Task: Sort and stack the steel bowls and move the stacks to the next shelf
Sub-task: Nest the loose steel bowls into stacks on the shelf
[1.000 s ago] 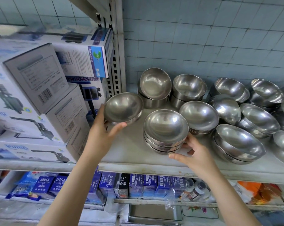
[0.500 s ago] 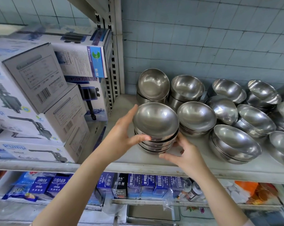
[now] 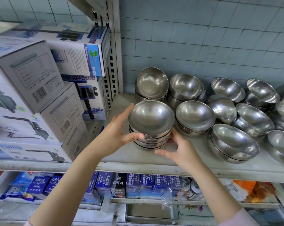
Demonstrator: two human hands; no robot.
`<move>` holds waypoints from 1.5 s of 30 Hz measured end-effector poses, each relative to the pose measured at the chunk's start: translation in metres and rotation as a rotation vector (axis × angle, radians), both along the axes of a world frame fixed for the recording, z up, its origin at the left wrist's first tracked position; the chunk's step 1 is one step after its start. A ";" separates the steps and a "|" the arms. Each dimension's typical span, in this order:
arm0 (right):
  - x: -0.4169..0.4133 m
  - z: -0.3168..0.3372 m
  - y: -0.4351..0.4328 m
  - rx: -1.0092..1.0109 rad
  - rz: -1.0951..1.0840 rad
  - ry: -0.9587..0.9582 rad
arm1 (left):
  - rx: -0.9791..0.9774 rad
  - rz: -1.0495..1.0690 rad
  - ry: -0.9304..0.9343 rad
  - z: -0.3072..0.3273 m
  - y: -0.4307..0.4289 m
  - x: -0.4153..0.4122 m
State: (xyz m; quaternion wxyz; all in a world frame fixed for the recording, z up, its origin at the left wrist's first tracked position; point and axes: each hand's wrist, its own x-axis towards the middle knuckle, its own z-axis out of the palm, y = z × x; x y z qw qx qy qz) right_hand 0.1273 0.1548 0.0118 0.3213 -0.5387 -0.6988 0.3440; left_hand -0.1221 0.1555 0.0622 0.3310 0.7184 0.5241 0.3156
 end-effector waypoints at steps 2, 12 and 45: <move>-0.002 0.009 0.004 -0.003 0.044 -0.037 | 0.006 -0.014 -0.088 -0.003 0.002 -0.002; 0.058 0.073 0.006 0.262 -0.180 -0.242 | -0.072 0.073 -0.495 -0.038 -0.010 0.030; -0.031 0.136 0.021 0.087 0.113 -0.323 | 0.079 0.205 -0.492 -0.043 -0.014 0.037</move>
